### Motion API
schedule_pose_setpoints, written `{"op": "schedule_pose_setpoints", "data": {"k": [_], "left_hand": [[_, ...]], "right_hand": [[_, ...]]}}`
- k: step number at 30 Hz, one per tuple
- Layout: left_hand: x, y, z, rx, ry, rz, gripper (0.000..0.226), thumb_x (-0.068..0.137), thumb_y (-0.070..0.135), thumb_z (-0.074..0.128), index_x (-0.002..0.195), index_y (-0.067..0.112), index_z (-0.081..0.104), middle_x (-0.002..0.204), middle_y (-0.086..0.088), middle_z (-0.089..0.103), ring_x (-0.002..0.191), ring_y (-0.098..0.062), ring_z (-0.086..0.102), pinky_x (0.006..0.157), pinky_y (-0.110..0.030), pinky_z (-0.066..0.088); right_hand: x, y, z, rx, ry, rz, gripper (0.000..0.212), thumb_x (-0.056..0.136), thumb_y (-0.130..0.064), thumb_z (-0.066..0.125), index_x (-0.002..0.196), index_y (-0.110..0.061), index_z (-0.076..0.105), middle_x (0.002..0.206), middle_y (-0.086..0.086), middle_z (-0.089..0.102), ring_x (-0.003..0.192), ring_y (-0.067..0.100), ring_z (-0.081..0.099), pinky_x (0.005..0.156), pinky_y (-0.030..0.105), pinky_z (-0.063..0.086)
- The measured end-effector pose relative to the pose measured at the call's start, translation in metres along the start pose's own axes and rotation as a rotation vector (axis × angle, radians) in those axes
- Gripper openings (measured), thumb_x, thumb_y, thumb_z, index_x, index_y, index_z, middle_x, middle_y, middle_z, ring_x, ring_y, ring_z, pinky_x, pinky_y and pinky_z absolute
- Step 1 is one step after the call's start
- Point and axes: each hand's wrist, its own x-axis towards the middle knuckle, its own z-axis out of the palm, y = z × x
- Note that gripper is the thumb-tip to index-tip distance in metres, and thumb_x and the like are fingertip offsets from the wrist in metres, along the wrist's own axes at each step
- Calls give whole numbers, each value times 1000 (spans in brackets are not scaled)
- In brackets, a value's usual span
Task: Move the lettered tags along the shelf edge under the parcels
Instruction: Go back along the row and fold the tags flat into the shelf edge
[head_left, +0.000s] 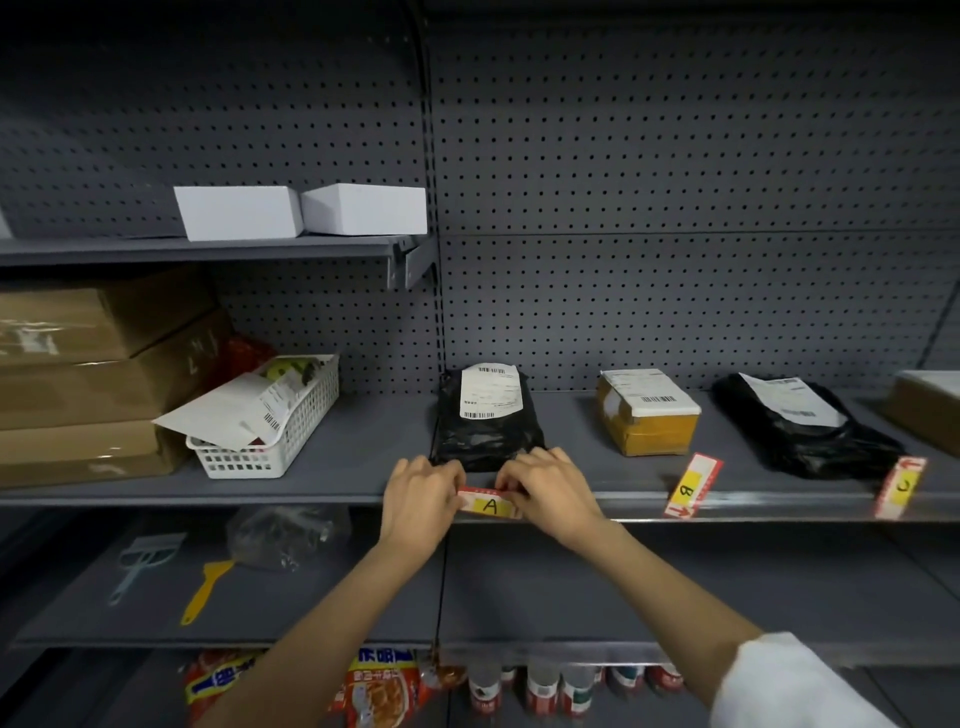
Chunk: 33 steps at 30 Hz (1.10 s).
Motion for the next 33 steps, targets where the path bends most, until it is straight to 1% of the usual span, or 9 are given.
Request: {"op": "schedule_pose_setpoints", "data": {"k": [3, 7, 13, 15, 18, 21, 23, 29, 33], "left_hand": [[-4, -4, -4, 40, 33, 75, 5, 79, 22, 69, 77, 19, 65, 74, 0, 69, 77, -23, 54, 72, -34, 39], [-5, -3, -5, 140, -20, 102, 5, 80, 15, 65, 78, 15, 69, 82, -7, 68, 81, -29, 56, 74, -36, 39], [-5, -1, -10, 241, -11, 170, 4, 71, 13, 74, 72, 14, 69, 74, -5, 68, 73, -27, 57, 68, -37, 41], [-4, 0, -9, 249, 32, 240, 11, 67, 16, 78, 73, 15, 69, 74, -4, 67, 70, -24, 58, 64, -36, 43], [4, 17, -7, 157, 97, 326, 18, 69, 21, 79, 82, 17, 68, 78, -1, 67, 74, -23, 60, 66, -35, 45], [18, 60, 0, -15, 94, 294, 20, 71, 23, 78, 87, 17, 67, 80, -3, 65, 78, -25, 59, 70, -36, 44], [27, 94, 8, -129, 57, 277, 25, 75, 27, 74, 96, 18, 64, 87, -3, 65, 85, -25, 57, 75, -37, 43], [57, 178, 37, -212, -63, 401, 52, 82, 30, 66, 129, 23, 46, 117, -3, 57, 108, -24, 50, 89, -37, 42], [70, 226, 50, -219, -112, 466, 56, 85, 25, 62, 135, 26, 38, 126, -1, 54, 115, -23, 46, 93, -34, 37]], "right_hand": [[-13, 11, -1, -9, 39, 22, 11, 85, -25, 60, 94, -28, 66, 98, -6, 68, 97, 18, 55, 82, 29, 34], [-20, 9, 4, -14, 39, 15, 17, 87, -26, 58, 102, -29, 67, 102, -5, 65, 100, 19, 52, 83, 31, 36], [-29, 14, -3, -33, -10, -4, 27, 89, -27, 56, 115, -31, 61, 111, -5, 61, 107, 18, 50, 85, 30, 31], [-41, 20, -7, -58, 28, 25, 28, 89, -29, 55, 117, -31, 60, 113, -5, 60, 107, 17, 51, 87, 30, 31], [-62, 38, -19, -87, 130, 146, 24, 89, -29, 55, 112, -29, 61, 111, -4, 61, 106, 20, 54, 86, 32, 34], [-81, 61, -38, -87, 204, 280, 26, 85, -23, 60, 111, -23, 61, 109, 0, 61, 105, 24, 55, 87, 35, 37], [-93, 79, -52, -99, 251, 365, 29, 83, -21, 62, 112, -21, 60, 108, 2, 62, 103, 27, 56, 85, 36, 37], [-129, 128, -80, -139, 201, 492, 32, 85, -23, 57, 117, -26, 55, 114, 0, 58, 107, 24, 54, 82, 35, 34], [-145, 154, -86, -163, 153, 545, 33, 87, -27, 55, 120, -27, 55, 116, -1, 59, 110, 24, 53, 88, 37, 35]]}}
